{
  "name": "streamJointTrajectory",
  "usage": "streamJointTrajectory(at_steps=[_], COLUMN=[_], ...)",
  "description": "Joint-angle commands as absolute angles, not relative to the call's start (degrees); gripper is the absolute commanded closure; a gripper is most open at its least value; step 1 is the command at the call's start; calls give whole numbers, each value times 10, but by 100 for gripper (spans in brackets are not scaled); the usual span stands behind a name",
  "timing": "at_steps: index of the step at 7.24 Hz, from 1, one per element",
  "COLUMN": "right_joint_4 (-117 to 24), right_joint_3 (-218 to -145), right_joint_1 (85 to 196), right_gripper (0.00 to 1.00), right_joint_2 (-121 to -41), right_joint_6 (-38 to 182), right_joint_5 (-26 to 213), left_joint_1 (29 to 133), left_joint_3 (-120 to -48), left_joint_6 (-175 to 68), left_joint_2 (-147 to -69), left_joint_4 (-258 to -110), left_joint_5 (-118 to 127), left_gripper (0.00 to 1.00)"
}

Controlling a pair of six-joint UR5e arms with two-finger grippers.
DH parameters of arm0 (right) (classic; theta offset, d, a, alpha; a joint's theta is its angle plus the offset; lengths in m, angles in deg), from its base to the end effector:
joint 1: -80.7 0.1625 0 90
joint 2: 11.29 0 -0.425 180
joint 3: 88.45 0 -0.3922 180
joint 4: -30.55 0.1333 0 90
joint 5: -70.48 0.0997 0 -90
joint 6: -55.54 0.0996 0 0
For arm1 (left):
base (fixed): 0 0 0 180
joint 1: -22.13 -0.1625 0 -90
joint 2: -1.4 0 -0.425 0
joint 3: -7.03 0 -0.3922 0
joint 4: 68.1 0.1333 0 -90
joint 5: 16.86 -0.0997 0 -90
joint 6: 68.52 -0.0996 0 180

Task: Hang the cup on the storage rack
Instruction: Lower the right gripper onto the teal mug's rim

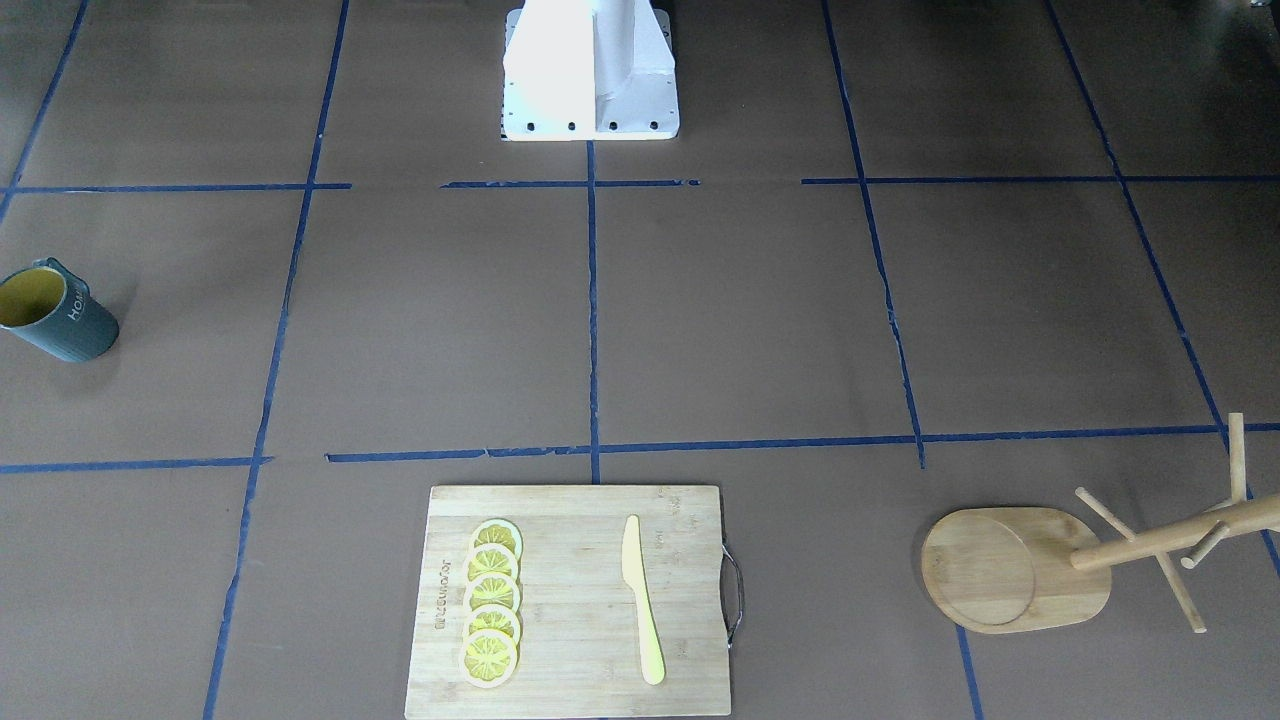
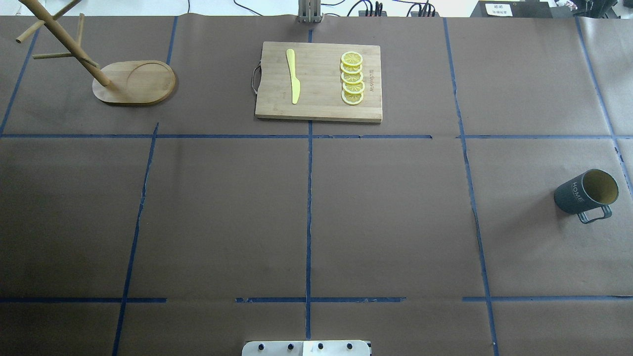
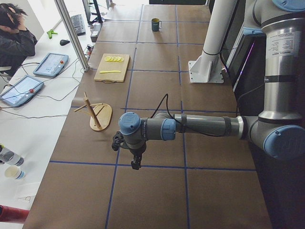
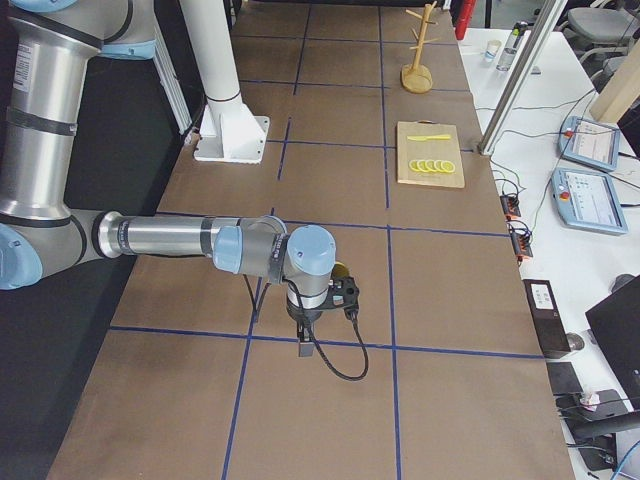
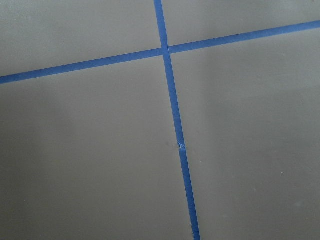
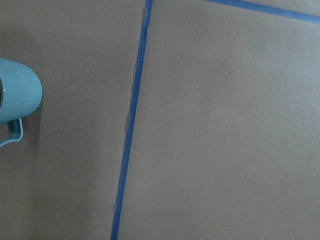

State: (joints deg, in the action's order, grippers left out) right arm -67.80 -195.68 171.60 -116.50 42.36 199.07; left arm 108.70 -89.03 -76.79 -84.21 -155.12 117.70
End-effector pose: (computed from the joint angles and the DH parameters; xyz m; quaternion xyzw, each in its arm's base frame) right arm 0.0770 -0.3698 0.6472 -0.0113 -0.3338 -0.0827 0.9389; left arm -0.0359 -0.4605 0.6481 0.0054 0.3792 0.0900 0.9209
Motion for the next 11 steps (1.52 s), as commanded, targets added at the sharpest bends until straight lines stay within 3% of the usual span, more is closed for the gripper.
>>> streamJointTrajectory(at_steps=[1, 3, 6, 9, 11], right_joint_4=[-678, -676, -675, -549, -446], right_joint_3=[-1957, -1958, -1957, -1931, -1863], right_joint_1=[1716, 1708, 1644, 1596, 1549], right_gripper=[0, 0, 0, 0, 0], right_joint_2=[-1165, -1158, -1074, -1069, -1069], right_joint_6=[424, 423, 427, 423, 433], right_joint_5=[1991, 1995, 2020, 2025, 2027], left_joint_1=[1087, 1084, 1084, 1084, 1084], left_joint_3=[-892, -889, -887, -885, -885], left_joint_6=[-770, -769, -769, -768, -768], left_joint_2=[-839, -839, -839, -839, -839], left_joint_4=[-1555, -1553, -1553, -1554, -1554], left_joint_5=[1179, 1178, 1178, 1178, 1178], left_gripper=[0, 0, 0, 0, 0])
